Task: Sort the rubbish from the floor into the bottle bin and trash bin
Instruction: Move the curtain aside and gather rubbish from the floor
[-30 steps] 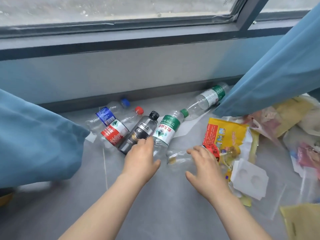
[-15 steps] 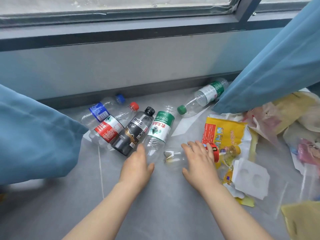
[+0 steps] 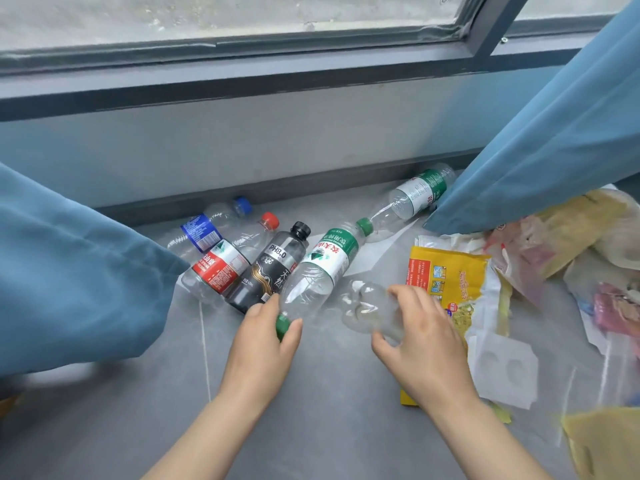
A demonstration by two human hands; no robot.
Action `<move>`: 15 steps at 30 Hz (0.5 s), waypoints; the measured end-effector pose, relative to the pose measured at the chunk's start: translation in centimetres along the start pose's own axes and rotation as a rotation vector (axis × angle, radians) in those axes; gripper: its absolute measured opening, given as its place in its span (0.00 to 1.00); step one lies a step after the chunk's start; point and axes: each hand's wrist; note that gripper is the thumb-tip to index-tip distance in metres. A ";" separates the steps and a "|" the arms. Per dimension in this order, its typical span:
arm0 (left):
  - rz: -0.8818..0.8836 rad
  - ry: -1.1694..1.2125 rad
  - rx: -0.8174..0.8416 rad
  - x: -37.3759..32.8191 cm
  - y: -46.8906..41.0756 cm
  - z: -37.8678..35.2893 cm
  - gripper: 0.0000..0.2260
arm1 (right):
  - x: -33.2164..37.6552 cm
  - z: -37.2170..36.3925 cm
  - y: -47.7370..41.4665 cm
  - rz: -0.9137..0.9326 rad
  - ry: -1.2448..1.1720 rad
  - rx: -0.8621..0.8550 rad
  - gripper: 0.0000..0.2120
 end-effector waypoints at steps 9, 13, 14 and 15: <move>-0.190 0.031 -0.185 -2.9 -2.2 2.2 0.22 | 0.2 3.2 -1.6 -0.124 -0.279 -0.047 0.21; -0.231 0.127 -0.256 -5.4 -3.2 2.6 0.19 | 0.3 3.8 -2.6 -0.154 -0.278 -0.040 0.21; -0.232 0.157 -0.271 -6.2 -3.4 2.8 0.17 | 0.4 4.2 -2.7 -0.165 -0.292 -0.044 0.21; -0.236 0.177 -0.280 -6.9 -3.7 3.2 0.16 | 0.5 4.8 -2.8 -0.177 -0.312 -0.040 0.20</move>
Point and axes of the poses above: each hand's wrist, its own y-axis away from the middle knuckle, its own z-axis out of the back of the hand, x = y × z, and after that the axes turned 12 degrees about -z, right-handed
